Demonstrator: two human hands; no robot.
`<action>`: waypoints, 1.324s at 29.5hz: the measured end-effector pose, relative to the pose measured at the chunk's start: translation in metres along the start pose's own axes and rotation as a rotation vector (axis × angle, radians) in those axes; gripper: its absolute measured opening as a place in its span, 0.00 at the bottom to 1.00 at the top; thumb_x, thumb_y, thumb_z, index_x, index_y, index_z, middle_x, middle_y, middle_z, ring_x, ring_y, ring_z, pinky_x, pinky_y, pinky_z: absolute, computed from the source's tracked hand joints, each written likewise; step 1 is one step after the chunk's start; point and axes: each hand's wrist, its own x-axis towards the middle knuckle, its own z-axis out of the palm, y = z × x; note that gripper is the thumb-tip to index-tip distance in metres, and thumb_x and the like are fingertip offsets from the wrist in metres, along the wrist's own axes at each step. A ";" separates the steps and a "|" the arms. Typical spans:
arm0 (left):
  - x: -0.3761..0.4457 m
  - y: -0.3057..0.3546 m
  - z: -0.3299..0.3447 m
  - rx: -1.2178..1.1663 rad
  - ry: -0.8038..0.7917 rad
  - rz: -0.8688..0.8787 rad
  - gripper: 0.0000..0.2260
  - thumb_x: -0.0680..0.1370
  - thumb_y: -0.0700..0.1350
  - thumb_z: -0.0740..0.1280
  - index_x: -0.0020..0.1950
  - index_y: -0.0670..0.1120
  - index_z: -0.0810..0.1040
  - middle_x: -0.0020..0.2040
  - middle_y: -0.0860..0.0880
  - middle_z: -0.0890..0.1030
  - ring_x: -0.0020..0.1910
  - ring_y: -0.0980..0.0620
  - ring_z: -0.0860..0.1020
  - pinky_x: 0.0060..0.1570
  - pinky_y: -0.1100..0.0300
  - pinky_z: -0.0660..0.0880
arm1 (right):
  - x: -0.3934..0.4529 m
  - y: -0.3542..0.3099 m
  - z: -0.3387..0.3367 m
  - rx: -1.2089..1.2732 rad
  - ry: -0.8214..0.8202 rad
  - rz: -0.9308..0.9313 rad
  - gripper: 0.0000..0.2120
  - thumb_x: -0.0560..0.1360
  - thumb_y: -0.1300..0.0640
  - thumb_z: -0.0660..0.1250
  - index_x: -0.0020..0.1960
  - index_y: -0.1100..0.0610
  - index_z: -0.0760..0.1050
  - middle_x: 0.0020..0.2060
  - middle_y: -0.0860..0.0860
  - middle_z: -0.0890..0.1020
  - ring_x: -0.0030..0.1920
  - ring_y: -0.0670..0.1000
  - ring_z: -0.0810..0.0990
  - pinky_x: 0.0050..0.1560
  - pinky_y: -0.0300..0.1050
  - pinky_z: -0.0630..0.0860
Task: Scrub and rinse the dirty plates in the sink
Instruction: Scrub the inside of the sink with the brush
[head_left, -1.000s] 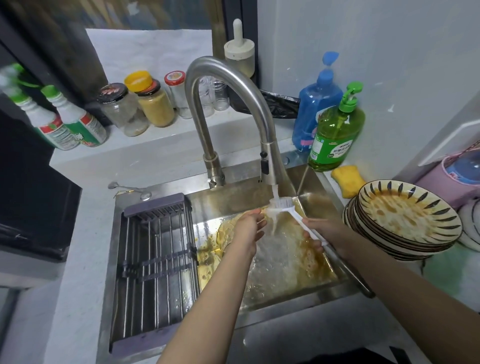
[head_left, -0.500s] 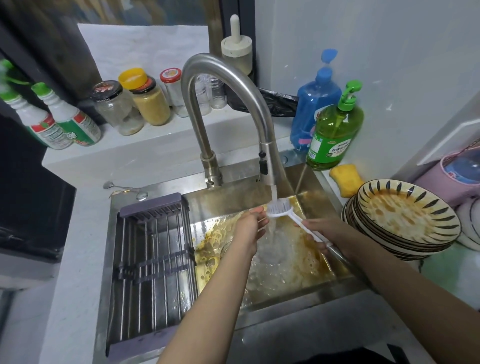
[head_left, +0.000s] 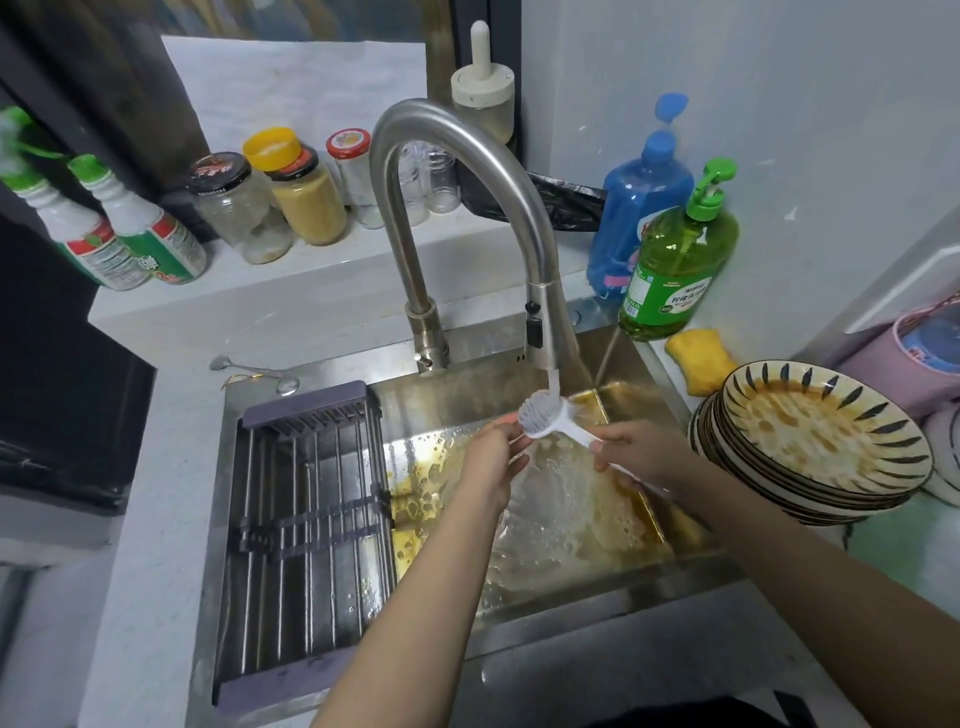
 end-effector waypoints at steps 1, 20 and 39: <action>0.001 0.000 -0.001 -0.020 0.002 -0.002 0.12 0.81 0.36 0.57 0.57 0.43 0.78 0.47 0.48 0.81 0.47 0.54 0.78 0.46 0.61 0.74 | 0.002 -0.002 0.001 0.005 -0.014 0.005 0.15 0.78 0.64 0.62 0.64 0.62 0.75 0.35 0.54 0.79 0.22 0.43 0.68 0.22 0.33 0.64; 0.014 0.013 -0.021 -0.133 0.020 0.052 0.15 0.80 0.34 0.57 0.66 0.39 0.72 0.48 0.48 0.79 0.48 0.52 0.78 0.49 0.59 0.75 | 0.041 -0.030 0.026 -0.429 -0.068 -0.096 0.12 0.77 0.64 0.60 0.36 0.54 0.68 0.32 0.50 0.72 0.31 0.47 0.70 0.29 0.36 0.67; 0.013 0.007 -0.001 -0.066 -0.112 0.029 0.15 0.81 0.34 0.55 0.63 0.41 0.75 0.49 0.47 0.82 0.47 0.53 0.80 0.50 0.60 0.76 | 0.018 0.002 -0.008 -0.352 0.095 -0.141 0.15 0.76 0.61 0.67 0.63 0.54 0.77 0.33 0.50 0.80 0.35 0.51 0.75 0.35 0.42 0.68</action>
